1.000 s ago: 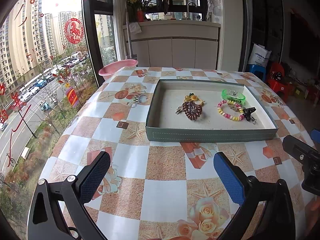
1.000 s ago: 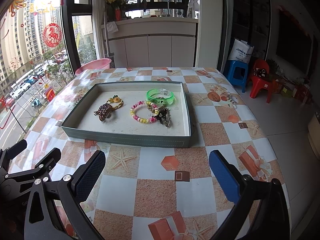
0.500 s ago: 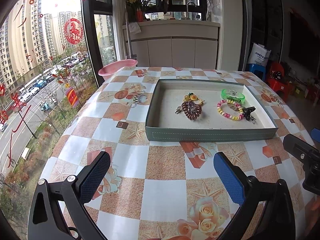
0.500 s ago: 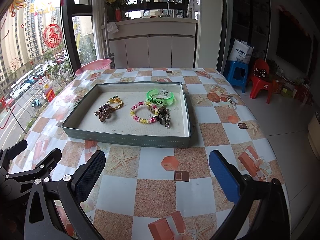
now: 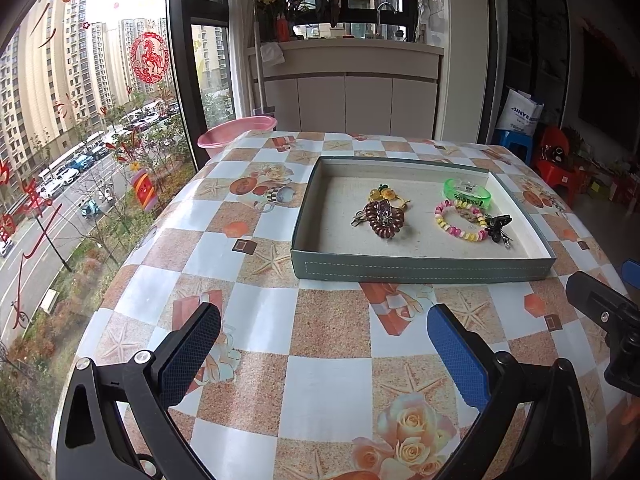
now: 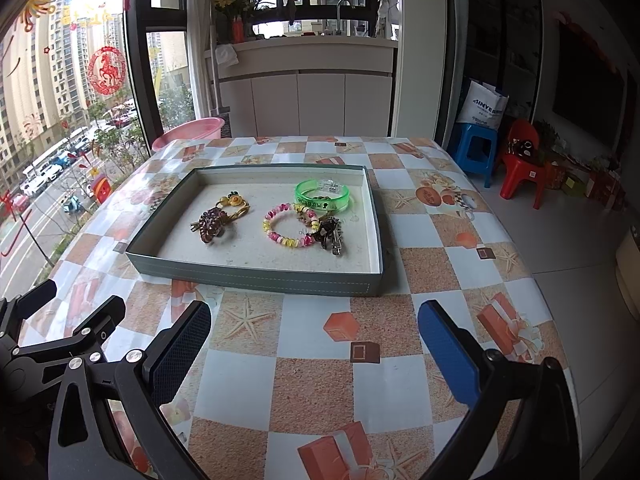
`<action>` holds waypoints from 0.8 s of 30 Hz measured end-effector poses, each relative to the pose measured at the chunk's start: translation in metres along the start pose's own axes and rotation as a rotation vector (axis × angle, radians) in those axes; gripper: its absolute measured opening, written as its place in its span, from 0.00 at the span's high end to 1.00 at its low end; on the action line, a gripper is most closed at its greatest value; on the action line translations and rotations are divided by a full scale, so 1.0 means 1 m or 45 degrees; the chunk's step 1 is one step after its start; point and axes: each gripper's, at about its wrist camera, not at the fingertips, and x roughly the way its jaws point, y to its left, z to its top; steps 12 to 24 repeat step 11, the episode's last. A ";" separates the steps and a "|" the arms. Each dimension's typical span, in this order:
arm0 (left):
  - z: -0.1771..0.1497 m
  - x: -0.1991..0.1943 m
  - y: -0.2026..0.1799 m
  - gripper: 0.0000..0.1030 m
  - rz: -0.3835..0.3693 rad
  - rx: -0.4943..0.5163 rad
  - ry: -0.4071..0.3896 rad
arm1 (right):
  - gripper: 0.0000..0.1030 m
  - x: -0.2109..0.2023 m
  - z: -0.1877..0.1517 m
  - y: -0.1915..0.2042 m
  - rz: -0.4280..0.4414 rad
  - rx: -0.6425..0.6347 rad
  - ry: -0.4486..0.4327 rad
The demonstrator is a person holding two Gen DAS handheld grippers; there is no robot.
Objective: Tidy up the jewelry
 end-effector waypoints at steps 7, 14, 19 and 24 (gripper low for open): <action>-0.001 0.001 -0.002 0.00 0.008 0.022 -0.003 | 0.00 -0.001 0.000 0.001 0.002 -0.001 0.000; -0.002 0.002 -0.002 0.00 -0.001 0.019 0.008 | 0.00 -0.001 -0.001 0.001 0.001 -0.002 0.000; -0.002 0.002 -0.002 0.00 -0.001 0.019 0.008 | 0.00 -0.001 -0.001 0.001 0.001 -0.002 0.000; -0.002 0.002 -0.002 0.00 -0.001 0.019 0.008 | 0.00 -0.001 -0.001 0.001 0.001 -0.002 0.000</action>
